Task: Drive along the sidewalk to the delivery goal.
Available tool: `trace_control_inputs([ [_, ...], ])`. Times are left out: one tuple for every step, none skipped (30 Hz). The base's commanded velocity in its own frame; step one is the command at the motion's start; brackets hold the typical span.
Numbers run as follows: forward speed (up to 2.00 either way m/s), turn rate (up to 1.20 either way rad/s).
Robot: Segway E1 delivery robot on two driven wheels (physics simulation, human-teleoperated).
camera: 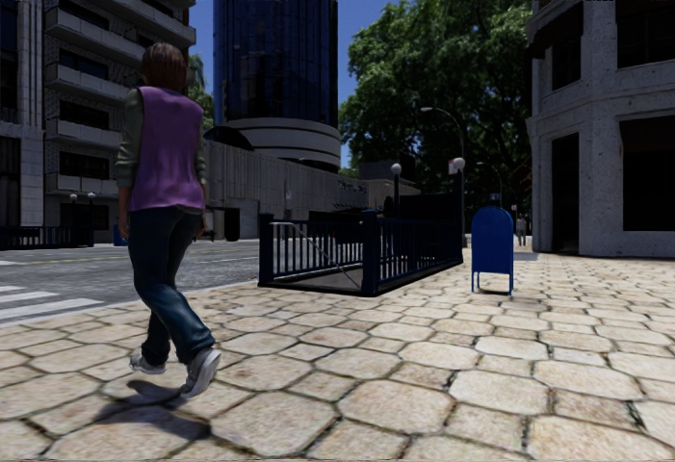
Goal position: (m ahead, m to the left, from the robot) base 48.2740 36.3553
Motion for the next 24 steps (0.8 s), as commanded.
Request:
trace_control_inputs([
  [1.13,0.66],
  [1.12,0.71],
  [1.12,0.71],
  [1.12,0.71],
  [1.12,0.71],
  [1.12,0.71],
  [1.12,0.71],
  [1.12,0.71],
  [1.12,0.71],
  [1.12,0.71],
  [1.12,0.71],
  [1.12,0.71],
  [1.12,0.71],
  [1.12,0.63],
  [1.12,0.56],
  [1.12,0.50],
  [1.12,0.44],
  [1.12,0.42],
  [1.12,0.41],
  [1.12,0.41],
  [1.12,0.41],
  [1.12,0.41],
  [1.12,0.41],
  [1.12,0.44],
])
